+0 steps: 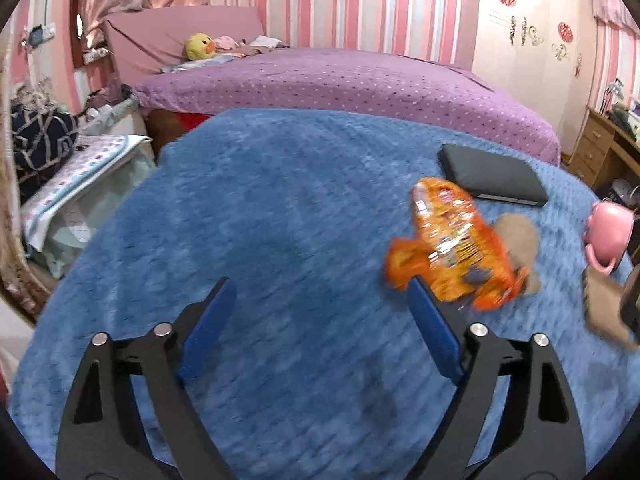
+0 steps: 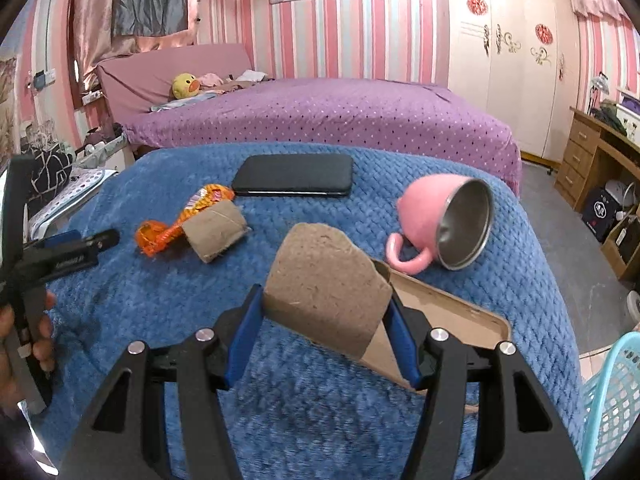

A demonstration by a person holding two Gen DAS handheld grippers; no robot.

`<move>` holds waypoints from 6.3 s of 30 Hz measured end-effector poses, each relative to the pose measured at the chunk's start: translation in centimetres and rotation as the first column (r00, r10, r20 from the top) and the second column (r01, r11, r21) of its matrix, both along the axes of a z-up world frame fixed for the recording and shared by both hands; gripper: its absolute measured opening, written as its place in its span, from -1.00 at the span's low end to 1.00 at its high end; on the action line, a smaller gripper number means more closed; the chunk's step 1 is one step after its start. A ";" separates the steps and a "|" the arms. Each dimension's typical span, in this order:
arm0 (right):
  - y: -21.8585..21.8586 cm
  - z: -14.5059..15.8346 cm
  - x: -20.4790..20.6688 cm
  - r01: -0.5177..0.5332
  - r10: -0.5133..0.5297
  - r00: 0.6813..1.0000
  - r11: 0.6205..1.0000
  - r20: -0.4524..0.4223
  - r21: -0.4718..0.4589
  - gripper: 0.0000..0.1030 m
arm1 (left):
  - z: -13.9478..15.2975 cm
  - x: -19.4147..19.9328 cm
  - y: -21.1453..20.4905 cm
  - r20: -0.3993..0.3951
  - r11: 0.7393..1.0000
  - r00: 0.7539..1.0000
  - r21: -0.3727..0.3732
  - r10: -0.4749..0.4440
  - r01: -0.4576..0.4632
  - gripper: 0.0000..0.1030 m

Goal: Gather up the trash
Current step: 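Grasp the orange snack bag with the left tool while the right tool holds the tube, then carry orange peel and tube over the blue basket and open both tools to drop them, then move both open tools back over the bed toward the snack bag, then grasp the orange printed snack bag with the left tool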

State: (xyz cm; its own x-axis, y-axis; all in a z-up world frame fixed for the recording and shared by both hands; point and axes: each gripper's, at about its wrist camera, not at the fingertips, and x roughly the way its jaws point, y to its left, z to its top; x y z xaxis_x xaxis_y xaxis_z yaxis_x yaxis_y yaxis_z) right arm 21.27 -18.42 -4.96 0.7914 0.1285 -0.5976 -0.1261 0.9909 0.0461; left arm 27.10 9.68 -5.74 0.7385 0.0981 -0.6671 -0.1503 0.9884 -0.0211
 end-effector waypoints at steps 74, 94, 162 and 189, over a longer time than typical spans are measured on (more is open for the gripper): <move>-25.5 1.5 -14.9 0.382 -0.383 0.921 0.924 0.070 0.026 0.13 | 3.2 -13.5 -21.0 0.094 0.949 0.948 0.112 -0.305 0.294 -0.57; -36.0 -1.2 -17.7 0.510 -0.510 0.860 0.859 0.014 -0.033 0.13 | 0.2 -14.6 -40.2 0.078 0.810 0.808 0.004 -0.585 0.586 -0.57; -12.8 2.8 -7.1 0.303 -0.300 0.948 0.953 0.102 -0.012 0.91 | 4.6 -7.5 -11.4 0.143 0.981 0.975 0.118 -0.172 0.156 0.89; -8.4 0.5 -0.3 0.233 -0.232 0.972 0.970 0.033 -0.061 0.91 | 0.1 -1.2 -6.8 -0.011 0.994 0.994 0.031 -0.107 0.108 0.88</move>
